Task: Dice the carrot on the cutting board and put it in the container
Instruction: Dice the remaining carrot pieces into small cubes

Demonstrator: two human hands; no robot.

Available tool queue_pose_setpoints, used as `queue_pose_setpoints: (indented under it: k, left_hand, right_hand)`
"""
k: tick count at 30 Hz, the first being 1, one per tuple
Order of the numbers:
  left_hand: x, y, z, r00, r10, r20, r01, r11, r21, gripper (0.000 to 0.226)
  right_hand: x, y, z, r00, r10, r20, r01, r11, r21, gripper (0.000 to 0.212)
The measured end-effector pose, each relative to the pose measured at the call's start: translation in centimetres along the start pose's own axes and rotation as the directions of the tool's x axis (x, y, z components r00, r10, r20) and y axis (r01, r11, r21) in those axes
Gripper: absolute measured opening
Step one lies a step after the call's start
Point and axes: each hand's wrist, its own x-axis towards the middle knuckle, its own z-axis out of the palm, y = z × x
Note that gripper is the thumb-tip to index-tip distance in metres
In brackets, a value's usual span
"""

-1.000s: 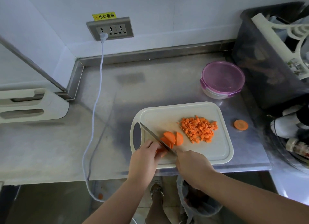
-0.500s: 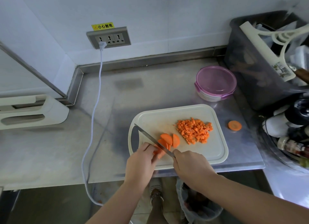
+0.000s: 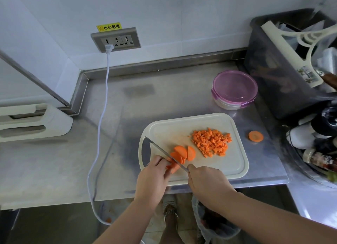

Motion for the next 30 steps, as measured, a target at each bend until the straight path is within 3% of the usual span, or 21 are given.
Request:
queue_pose_setpoints:
  k: [10,21,30]
  left_hand:
    - [0.3,-0.4,0.1,0.999,0.046,0.002,-0.046,0.998,-0.036,0.008]
    - [0.2,-0.4,0.1,0.999,0.036,-0.013,-0.036,0.999,-0.033,0.01]
    - [0.0,-0.1,0.0,0.999,-0.043,-0.011,0.043,0.999,-0.022,0.013]
  right_hand:
    - [1.2,0.0,0.5,0.999,-0.008,0.041,0.007,1.0,0.001,0.037]
    - [1.5,0.5,-0.4,0.997,0.053,0.056,-0.061,0.987,0.148,0.022]
    - [0.2,-0.1,-1.3,1.0,0.004,-0.007,-0.004,1.0,0.027,0.02]
